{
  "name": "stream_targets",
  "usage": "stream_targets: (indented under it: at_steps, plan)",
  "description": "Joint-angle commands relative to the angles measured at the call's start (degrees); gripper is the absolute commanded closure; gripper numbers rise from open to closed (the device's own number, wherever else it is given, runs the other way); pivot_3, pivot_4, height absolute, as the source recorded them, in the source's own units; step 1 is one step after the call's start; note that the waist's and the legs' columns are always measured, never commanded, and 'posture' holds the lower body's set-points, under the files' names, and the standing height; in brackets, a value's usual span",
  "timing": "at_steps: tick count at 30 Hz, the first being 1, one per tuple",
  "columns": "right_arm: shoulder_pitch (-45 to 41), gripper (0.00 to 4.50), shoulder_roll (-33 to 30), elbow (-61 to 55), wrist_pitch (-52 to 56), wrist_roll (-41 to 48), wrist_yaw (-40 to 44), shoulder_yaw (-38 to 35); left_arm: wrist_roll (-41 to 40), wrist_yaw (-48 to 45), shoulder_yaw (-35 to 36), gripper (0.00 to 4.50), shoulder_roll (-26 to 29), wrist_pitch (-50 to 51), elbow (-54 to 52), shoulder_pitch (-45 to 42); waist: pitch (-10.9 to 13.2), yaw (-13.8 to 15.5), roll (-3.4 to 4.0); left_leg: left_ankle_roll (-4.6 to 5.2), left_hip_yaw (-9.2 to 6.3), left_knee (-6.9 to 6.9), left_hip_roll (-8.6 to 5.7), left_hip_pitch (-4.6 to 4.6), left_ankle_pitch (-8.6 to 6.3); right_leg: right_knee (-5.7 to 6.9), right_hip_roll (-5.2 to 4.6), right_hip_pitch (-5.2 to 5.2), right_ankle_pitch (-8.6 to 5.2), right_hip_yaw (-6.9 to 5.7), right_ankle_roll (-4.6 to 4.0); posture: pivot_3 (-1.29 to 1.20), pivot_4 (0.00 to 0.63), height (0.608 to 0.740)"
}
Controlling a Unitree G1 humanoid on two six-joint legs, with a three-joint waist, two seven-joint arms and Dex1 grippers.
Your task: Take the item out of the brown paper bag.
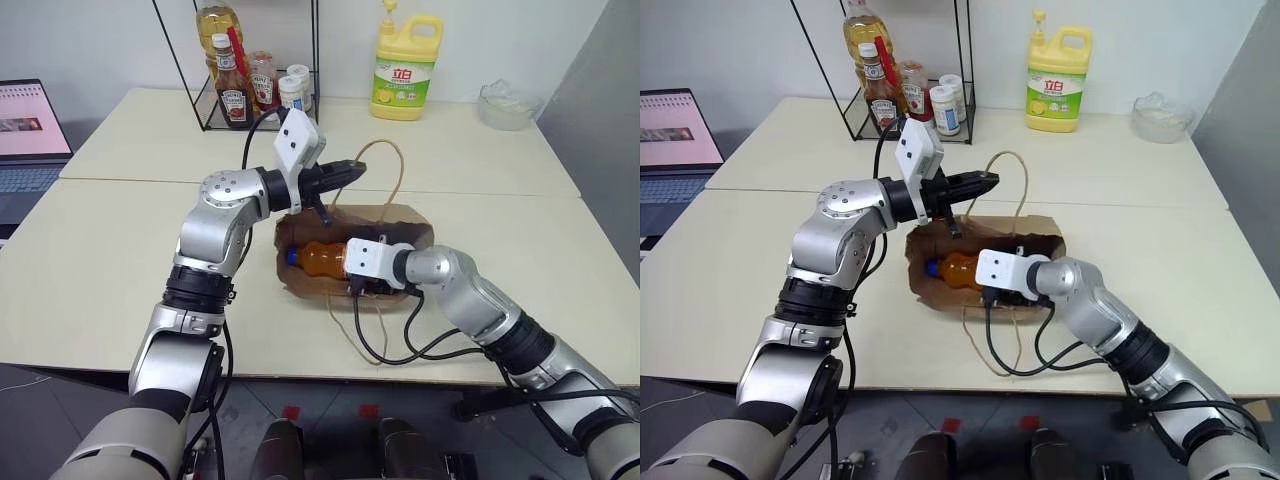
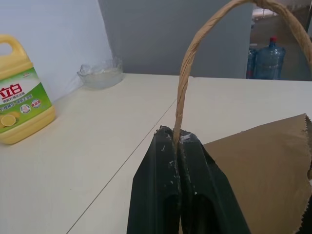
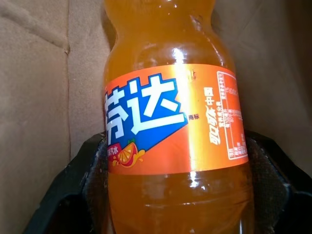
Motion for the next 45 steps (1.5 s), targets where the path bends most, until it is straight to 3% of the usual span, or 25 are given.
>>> stream_targets:
  at_steps: [1, 11, 16, 20, 24, 29, 35, 39, 45]
  plan:
    - [1.1, 1.25, 0.0, -2.9, -2.0, 1.3, 2.3, -2.3, -0.2, 0.6, 0.8, 4.50, 0.3, -0.6, -1.5, -0.4, 0.0, 0.0, 0.00, 0.00, 0.00, 0.00, 0.00, 0.00, 0.00, 0.00, 0.00, 0.00, 0.00, 0.00, 0.00, 0.00, 0.150, 0.740]
    - [7.3, 1.25, -0.8, -11.1, -14.0, 13.3, 8.7, -13.1, 2.4, 1.2, 0.2, 4.50, 0.3, -3.3, 2.9, -1.8, 0.0, 0.0, 0.00, 0.00, 0.00, -0.02, 0.00, -0.02, 0.00, -0.02, 0.00, -0.01, 0.00, 0.00, 0.00, 0.00, 0.150, 0.740]
    - [8.4, 1.25, 0.5, -11.0, -18.7, 14.7, 6.5, -16.5, 3.2, 1.6, 0.1, 4.50, -0.1, -4.7, 4.8, -2.4, 0.0, 0.0, 0.00, 0.00, 0.00, -0.02, 0.00, -0.02, 0.00, -0.02, 0.00, -0.01, 0.00, 0.00, 0.00, 0.00, 0.150, 0.740]
    - [11.2, 1.25, 0.2, -15.1, -20.2, 20.7, 7.6, -22.2, 3.7, 1.5, 0.0, 4.50, -0.2, -5.4, 5.6, -2.5, 0.0, 0.1, 0.00, 0.00, 0.00, -0.02, 0.00, -0.04, 0.00, -0.02, 0.00, 0.00, 0.00, -0.01, 0.00, 0.00, 0.150, 0.740]
    - [14.6, 1.25, -1.5, -20.9, -16.1, 26.6, 9.3, -25.5, 4.1, 1.2, 0.0, 4.50, 0.0, -6.1, 6.7, -2.9, 0.0, 0.1, 0.00, 0.00, -0.01, -0.02, 0.00, -0.05, 0.00, -0.03, -0.01, 0.00, 0.00, -0.01, 0.00, 0.00, 0.150, 0.740]
    - [12.8, 1.25, -1.0, -25.9, -8.5, 32.4, 5.0, -30.7, 4.3, 0.9, 0.1, 4.50, 0.0, -6.3, 6.9, -3.0, 0.0, -0.1, 0.00, 0.00, -0.01, -0.02, 0.01, -0.02, 0.00, 0.00, 0.02, 0.00, 0.00, 0.00, 0.00, 0.00, 0.150, 0.740]
    - [1.1, 1.25, 0.4, -26.0, 8.2, 38.7, -7.9, -41.2, 4.3, 0.5, 0.1, 4.50, 0.5, -6.3, 6.5, -2.6, 0.0, 0.0, 0.03, -0.01, -0.02, -0.02, 0.00, -0.04, 0.01, 0.02, 0.01, -0.01, 0.00, 0.01, 0.00, 0.00, 0.150, 0.740]
    - [-4.8, 1.25, -1.5, -19.3, 15.7, 35.6, -16.4, -45.1, 4.4, 0.7, 0.1, 4.50, 0.3, -6.4, 6.6, -2.5, 0.0, 0.1, 0.03, -0.01, -0.01, -0.06, 0.00, -0.04, 0.01, -0.02, 0.00, -0.02, 0.00, 0.00, -0.01, 0.00, 0.150, 0.740]
    - [-2.2, 1.25, -10.2, -9.7, 16.1, 26.6, -19.9, -42.8, 4.3, 0.6, -0.1, 4.50, 0.2, -6.3, 6.1, -2.3, 0.0, 0.3, 0.04, 0.00, 0.05, -0.04, -0.07, -0.16, 0.01, -0.06, -0.07, -0.08, 0.00, 0.01, -0.01, 0.00, 0.150, 0.740]
